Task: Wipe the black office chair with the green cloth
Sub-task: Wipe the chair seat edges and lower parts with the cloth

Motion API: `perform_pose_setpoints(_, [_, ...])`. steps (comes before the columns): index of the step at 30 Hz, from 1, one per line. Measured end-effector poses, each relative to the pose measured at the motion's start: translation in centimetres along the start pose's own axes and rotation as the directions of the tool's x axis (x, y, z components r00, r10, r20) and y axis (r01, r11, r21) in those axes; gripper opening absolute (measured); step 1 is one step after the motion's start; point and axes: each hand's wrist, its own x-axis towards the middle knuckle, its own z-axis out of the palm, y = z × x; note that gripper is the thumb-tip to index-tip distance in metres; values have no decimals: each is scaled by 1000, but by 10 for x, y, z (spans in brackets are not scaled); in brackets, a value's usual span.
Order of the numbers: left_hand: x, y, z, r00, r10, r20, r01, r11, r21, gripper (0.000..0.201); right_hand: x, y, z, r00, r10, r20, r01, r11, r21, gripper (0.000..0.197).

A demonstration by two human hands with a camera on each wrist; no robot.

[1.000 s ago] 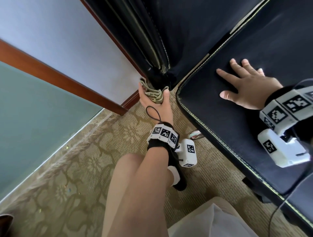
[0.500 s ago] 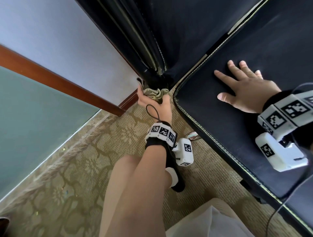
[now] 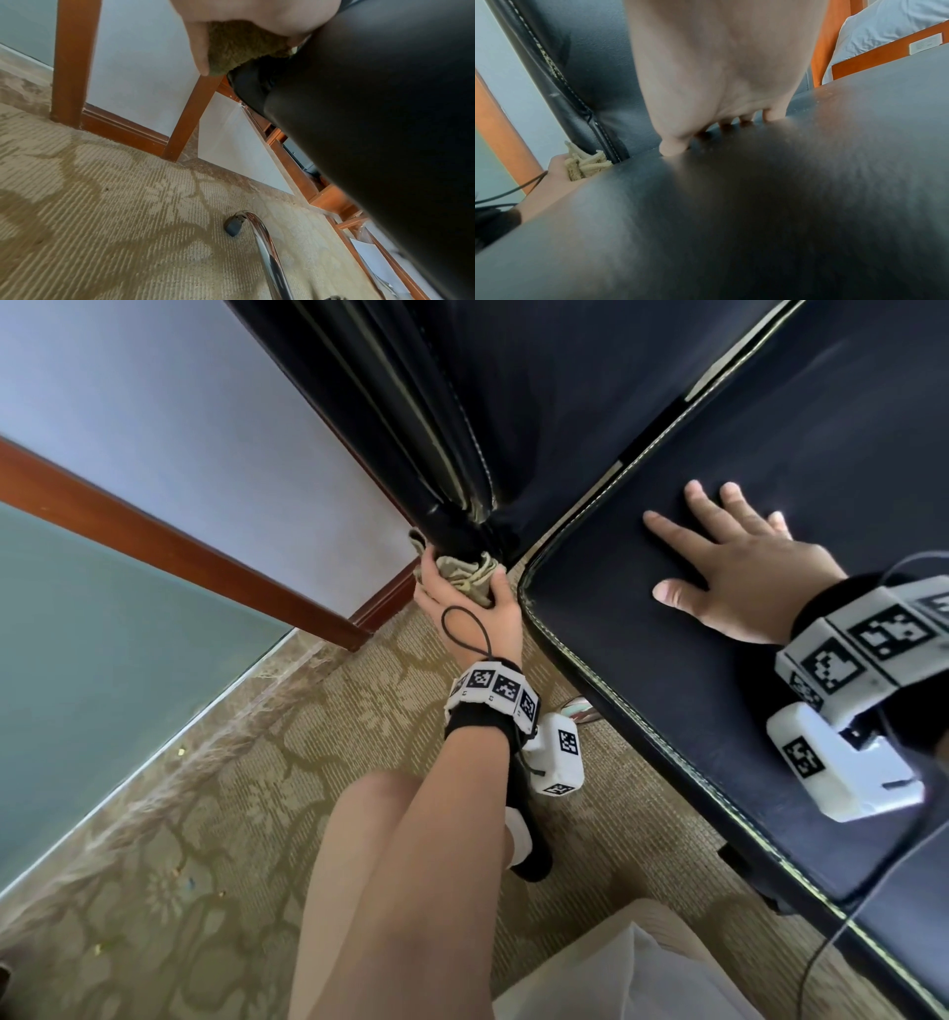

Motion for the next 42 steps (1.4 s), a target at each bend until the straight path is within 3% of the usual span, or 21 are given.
perform_pose_setpoints(4, [2, -2, -2, 997, 65, -39, -69, 993, -94, 70, 1, 0, 1, 1000, -4, -1, 4, 1000, 2, 62])
perform_pose_setpoints(8, [5, -5, 2, 994, 56, -90, -68, 988, -141, 70, 1, 1, 3, 1000, -11, -5, 10, 1000, -13, 62])
perform_pose_setpoints(13, [3, -13, 12, 998, -55, 13, 55, 998, 37, 69, 3, 1, 2, 1000, -3, 13, 3, 1000, -14, 62])
perform_pose_setpoints(16, [5, -21, 11, 988, -121, 91, 115, 991, 66, 73, 5, 1, 1, 1000, -7, 14, 7, 1000, -22, 63])
perform_pose_setpoints(18, [6, -24, 5, 987, -94, 127, 89, 995, 39, 79, 5, 1, 1, 1000, -6, 11, 6, 1000, -15, 62])
perform_pose_setpoints(21, [7, -19, -8, 998, 3, 63, -1, 999, -46, 85, 3, 0, 1, 1000, -8, 8, 8, 1000, -6, 62])
perform_pose_setpoints(26, [9, 10, -17, 992, 64, -106, -82, 981, -174, 85, 3, 0, 1, 1000, -8, 2, 8, 1000, -17, 62])
perform_pose_setpoints(33, [3, 10, -5, 1000, 3, 3, -3, 999, -35, 86, 6, -1, 1, 1000, -3, 8, 3, 1000, -20, 62])
perform_pose_setpoints(37, [1, 23, -15, 1000, -5, -22, 2, 989, -148, 83, 6, -1, 1, 1000, 1, 9, -1, 1000, -17, 62])
perform_pose_setpoints(42, [21, 64, -40, 962, 174, -209, -228, 935, -272, 83, 5, -2, 0, 1000, 8, 4, -8, 1000, -19, 63])
